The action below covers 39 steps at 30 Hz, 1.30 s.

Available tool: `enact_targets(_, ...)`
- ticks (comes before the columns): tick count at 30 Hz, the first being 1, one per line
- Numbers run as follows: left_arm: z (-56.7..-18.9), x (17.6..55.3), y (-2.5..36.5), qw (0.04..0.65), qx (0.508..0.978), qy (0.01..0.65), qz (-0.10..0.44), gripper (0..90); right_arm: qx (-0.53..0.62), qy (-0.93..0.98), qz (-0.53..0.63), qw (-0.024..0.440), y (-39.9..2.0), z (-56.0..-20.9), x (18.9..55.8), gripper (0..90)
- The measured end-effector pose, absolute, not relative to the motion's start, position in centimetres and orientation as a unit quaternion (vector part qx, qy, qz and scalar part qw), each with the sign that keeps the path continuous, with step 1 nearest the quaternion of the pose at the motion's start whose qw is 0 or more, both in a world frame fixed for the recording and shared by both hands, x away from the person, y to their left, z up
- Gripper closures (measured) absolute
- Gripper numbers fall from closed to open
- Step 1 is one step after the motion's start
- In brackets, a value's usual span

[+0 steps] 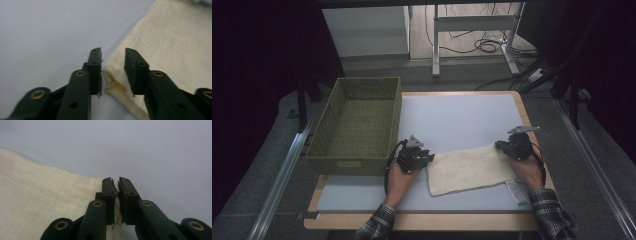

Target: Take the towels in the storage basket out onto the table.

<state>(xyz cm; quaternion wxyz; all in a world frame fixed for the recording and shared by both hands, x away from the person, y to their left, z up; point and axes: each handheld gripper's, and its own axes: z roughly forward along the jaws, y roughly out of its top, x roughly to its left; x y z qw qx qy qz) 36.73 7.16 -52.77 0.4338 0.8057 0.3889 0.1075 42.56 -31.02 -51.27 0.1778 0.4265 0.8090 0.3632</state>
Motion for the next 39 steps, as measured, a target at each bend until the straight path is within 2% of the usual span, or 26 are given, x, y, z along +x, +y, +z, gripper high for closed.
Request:
enact_targets(3, -52.9, 36.7, 6.9, 0.424, 0.809, 0.389, 0.119, 57.8, 0.432, 0.804, 0.367, 0.181, -31.5, -50.9, 42.2, 74.9)
enact_targets(4, -53.2, 36.8, 6.8, 0.408, 0.812, 0.395, 0.135, 56.7, 0.437, 0.800, 0.367, 0.184, -32.1, -50.6, 41.9, 71.3)
enact_targets(8, -53.8, 36.9, 6.6, 0.385, 0.814, 0.405, 0.158, 53.6, 0.442, 0.796, 0.373, 0.179, -32.8, -50.3, 41.4, 66.7)
enact_targets(9, -54.0, 37.0, 6.4, 0.382, 0.815, 0.404, 0.163, 49.6, 0.442, 0.796, 0.375, 0.175, -33.0, -50.2, 41.0, 63.4)
enact_targets(15, -54.3, 37.4, 6.6, 0.378, 0.809, 0.422, 0.153, 39.7, 0.431, 0.802, 0.379, 0.162, -33.1, -50.0, 39.7, 56.3)
enact_targets(18, -54.3, 37.4, 6.4, 0.377, 0.808, 0.423, 0.161, 37.5, 0.424, 0.806, 0.387, 0.145, -33.0, -49.8, 38.4, 48.7)
enact_targets(28, -54.4, 37.4, 6.5, 0.380, 0.805, 0.426, 0.160, 37.7, 0.391, 0.818, 0.402, 0.129, -31.2, -49.3, 35.2, 39.1)
enact_targets(39, -54.4, 37.4, 6.6, 0.381, 0.805, 0.427, 0.158, 38.1, 0.336, 0.850, 0.393, 0.102, -26.2, -50.3, 33.0, 38.0)
